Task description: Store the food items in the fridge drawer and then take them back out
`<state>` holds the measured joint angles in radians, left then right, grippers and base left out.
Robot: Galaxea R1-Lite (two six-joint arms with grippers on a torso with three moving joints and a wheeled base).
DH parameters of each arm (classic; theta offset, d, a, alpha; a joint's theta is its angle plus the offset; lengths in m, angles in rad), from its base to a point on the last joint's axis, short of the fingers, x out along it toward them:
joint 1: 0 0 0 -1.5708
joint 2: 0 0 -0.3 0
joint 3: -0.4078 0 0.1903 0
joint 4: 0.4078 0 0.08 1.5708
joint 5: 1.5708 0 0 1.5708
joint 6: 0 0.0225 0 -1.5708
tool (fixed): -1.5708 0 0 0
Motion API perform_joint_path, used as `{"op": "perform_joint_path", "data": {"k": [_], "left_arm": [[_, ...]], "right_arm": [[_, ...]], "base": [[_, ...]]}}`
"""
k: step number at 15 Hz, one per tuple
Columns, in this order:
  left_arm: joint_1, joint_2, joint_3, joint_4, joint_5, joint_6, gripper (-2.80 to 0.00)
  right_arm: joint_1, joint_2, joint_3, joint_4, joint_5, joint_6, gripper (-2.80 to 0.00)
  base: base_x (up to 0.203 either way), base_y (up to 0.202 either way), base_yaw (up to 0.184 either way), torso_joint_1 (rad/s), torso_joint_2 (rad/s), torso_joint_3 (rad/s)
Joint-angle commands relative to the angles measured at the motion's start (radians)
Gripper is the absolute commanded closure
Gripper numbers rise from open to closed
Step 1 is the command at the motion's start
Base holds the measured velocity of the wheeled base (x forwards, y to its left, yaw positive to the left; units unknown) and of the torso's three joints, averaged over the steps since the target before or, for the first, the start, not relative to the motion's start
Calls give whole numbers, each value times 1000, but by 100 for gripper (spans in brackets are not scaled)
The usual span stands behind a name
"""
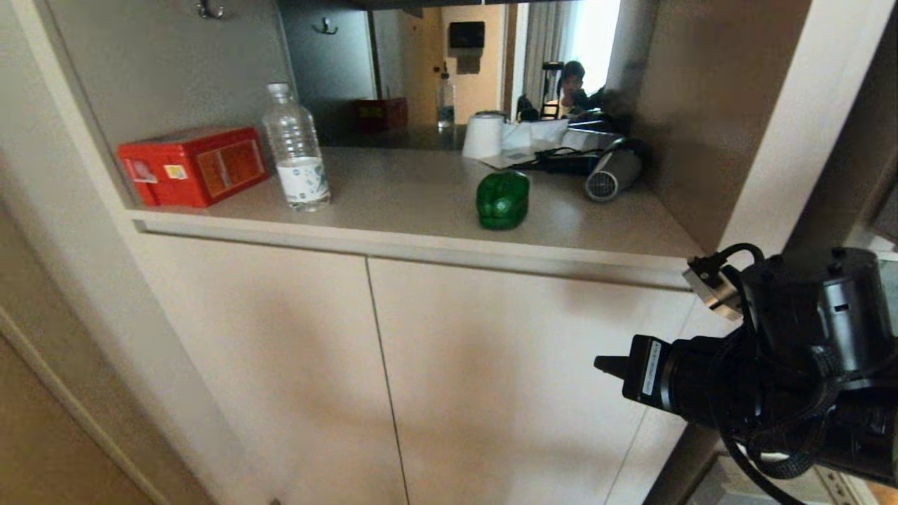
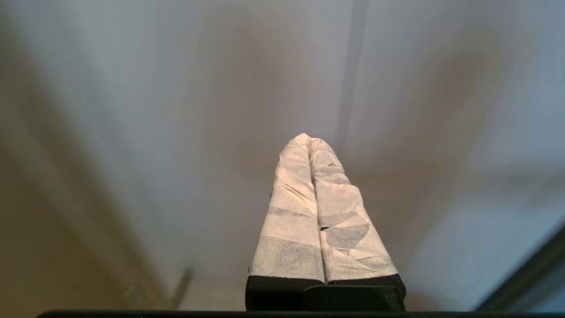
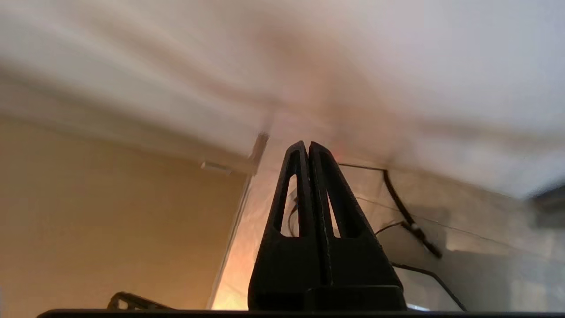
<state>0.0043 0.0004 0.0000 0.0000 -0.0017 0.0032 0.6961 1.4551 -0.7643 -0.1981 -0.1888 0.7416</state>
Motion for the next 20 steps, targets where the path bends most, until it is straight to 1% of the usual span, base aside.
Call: {"op": "perform_joint_path", "data": {"k": [1,3,6,7,8,9,12,15,16,18,20], "left_arm": [[0,0,0,0,0,0,0],[0,0,0,0,0,0,0],[0,0,0,0,0,0,0],[0,0,0,0,0,0,0],[0,0,0,0,0,0,0],[0,0,0,0,0,0,0],[0,0,0,0,0,0,0],[0,0,0,0,0,0,0],[0,0,0,0,0,0,0],[0,0,0,0,0,0,0],[0,0,0,0,0,0,0]], "right_arm": [[9,-17,3,-1,-25,-28,0],[44,-38,-18,-3,-134,-112,0],[57,-48,-158,1,-214,-248,0],[57,-41,-207,5,-225,-295,-280],[56,-20,-258,10,-231,-344,-280],[56,9,-308,12,-233,-372,-280],[35,141,-465,14,-235,-403,-280],[-1,306,-599,9,-244,-476,-280],[-9,361,-644,0,-267,-508,-280],[-20,464,-722,-71,-305,-563,-280],[-32,565,-777,-203,-330,-621,-280]], "base": [[3,-9,156,4,4,-4],[2,-5,93,1,5,4],[0,0,0,0,0,0],[0,0,0,0,0,0],[0,0,0,0,0,0],[0,0,0,0,0,0],[0,0,0,0,0,0],[0,0,0,0,0,0],[0,0,0,0,0,0],[0,0,0,0,0,0],[0,0,0,0,0,0]]}}
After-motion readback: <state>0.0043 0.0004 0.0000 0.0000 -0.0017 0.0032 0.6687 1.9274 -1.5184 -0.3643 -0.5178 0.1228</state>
